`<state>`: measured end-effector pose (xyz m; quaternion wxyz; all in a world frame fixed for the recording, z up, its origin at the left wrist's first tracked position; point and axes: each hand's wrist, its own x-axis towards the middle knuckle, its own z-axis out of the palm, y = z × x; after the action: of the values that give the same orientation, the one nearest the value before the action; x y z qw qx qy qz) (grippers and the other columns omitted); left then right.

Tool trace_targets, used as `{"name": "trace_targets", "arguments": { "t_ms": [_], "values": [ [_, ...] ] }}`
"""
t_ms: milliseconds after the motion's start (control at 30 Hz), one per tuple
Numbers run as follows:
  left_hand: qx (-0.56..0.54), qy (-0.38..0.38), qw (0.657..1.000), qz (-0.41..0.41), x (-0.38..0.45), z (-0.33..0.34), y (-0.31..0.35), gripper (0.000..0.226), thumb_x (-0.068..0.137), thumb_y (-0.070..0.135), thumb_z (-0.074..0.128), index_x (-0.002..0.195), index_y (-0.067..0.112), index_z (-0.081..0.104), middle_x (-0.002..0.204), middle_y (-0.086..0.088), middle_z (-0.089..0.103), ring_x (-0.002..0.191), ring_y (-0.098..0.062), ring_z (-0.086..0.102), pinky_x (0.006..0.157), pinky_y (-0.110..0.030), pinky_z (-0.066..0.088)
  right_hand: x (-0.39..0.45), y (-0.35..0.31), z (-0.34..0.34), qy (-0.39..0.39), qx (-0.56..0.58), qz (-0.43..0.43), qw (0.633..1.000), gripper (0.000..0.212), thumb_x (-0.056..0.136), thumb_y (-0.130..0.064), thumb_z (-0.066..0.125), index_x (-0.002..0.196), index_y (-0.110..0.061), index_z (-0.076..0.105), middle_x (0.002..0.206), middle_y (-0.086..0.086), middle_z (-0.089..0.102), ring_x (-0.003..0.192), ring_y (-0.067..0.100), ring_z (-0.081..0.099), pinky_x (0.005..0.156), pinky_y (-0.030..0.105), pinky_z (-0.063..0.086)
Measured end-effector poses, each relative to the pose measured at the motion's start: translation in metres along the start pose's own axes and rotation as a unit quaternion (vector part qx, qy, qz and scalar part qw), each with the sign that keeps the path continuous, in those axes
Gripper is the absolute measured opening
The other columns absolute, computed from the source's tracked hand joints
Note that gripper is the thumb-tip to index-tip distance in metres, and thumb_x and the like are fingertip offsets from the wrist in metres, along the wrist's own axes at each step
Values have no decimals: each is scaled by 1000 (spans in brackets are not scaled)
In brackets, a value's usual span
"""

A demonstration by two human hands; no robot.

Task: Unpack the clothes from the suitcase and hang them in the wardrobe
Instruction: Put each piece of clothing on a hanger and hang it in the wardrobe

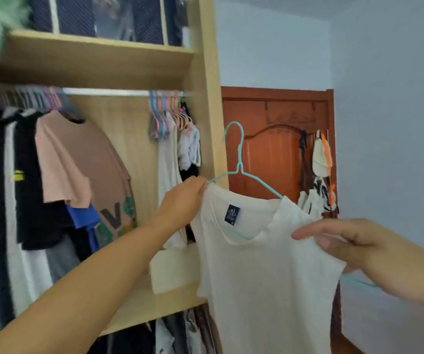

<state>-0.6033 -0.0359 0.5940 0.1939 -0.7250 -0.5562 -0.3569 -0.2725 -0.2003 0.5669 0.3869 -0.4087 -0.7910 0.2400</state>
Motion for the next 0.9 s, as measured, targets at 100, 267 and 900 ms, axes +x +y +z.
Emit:
{"name": "trace_targets", "arguments": {
  "t_ms": [100,267,900],
  "values": [
    [24,27,999,-15,32,-44,-58,27,108,39,34,99,20,51,94,-2,54,91,-33,58,76,-43,48,65,-45,19,6,66,-22,998,28,100,-32,49,106,-39,76,108,3,75,98,21,72,85,39,58],
    [129,15,991,-37,50,-106,-186,48,102,30,46,149,22,40,135,-12,48,117,-36,55,92,-44,50,175,-99,75,87,22,-39,995,40,104,-7,46,98,-30,77,92,-2,76,75,12,71,57,24,57],
    [347,220,911,35,85,-225,-455,44,91,26,46,129,14,65,131,-16,54,126,-37,46,101,-50,44,580,-277,230,152,-242,-42,957,48,93,5,32,123,-12,66,117,18,53,87,47,66,63,54,61]
  ]
}}
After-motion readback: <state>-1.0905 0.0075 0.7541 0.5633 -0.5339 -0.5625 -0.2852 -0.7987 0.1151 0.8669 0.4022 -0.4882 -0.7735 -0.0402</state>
